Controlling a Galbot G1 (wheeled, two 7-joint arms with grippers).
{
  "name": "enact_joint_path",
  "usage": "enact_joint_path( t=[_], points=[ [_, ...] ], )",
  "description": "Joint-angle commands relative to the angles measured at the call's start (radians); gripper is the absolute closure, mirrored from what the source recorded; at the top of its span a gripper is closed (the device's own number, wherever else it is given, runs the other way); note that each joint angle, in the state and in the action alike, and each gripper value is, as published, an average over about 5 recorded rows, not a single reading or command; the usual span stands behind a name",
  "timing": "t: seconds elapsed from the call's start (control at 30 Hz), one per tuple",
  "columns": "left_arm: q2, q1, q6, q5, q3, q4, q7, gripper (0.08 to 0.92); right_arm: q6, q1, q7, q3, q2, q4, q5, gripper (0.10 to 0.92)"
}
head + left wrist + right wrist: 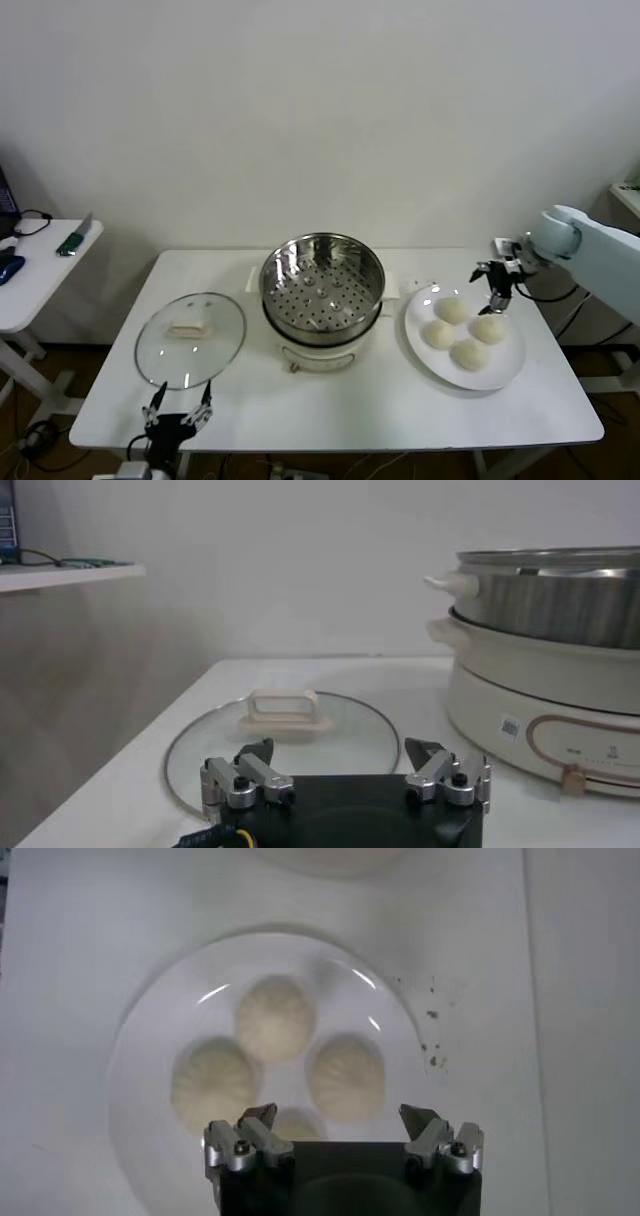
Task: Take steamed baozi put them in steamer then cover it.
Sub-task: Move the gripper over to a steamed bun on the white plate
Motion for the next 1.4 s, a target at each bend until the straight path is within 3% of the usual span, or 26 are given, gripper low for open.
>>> enact_joint_path(
  t=[0.03, 0.43, 1.4],
  points=[
    [0.006, 0.000, -0.003, -0.001, -0.004, 0.003, 0.000, 0.177, 0.059, 0.006, -0.077, -0.057, 0.190, -0.232, -0.034, 0.203],
    [0.022, 0.008, -0.018, -0.004, -0.014, 0.025, -0.004, 0.177, 0.098, -0.113, -0.053, 0.075, 0.271, -0.379, -0.141, 0.203],
    [0.040, -0.015, -0.028, -0.004, -0.007, 0.076, -0.006, 0.177, 0.161, -0.192, 0.002, 0.247, 0.342, -0.512, -0.319, 0.203]
  ],
)
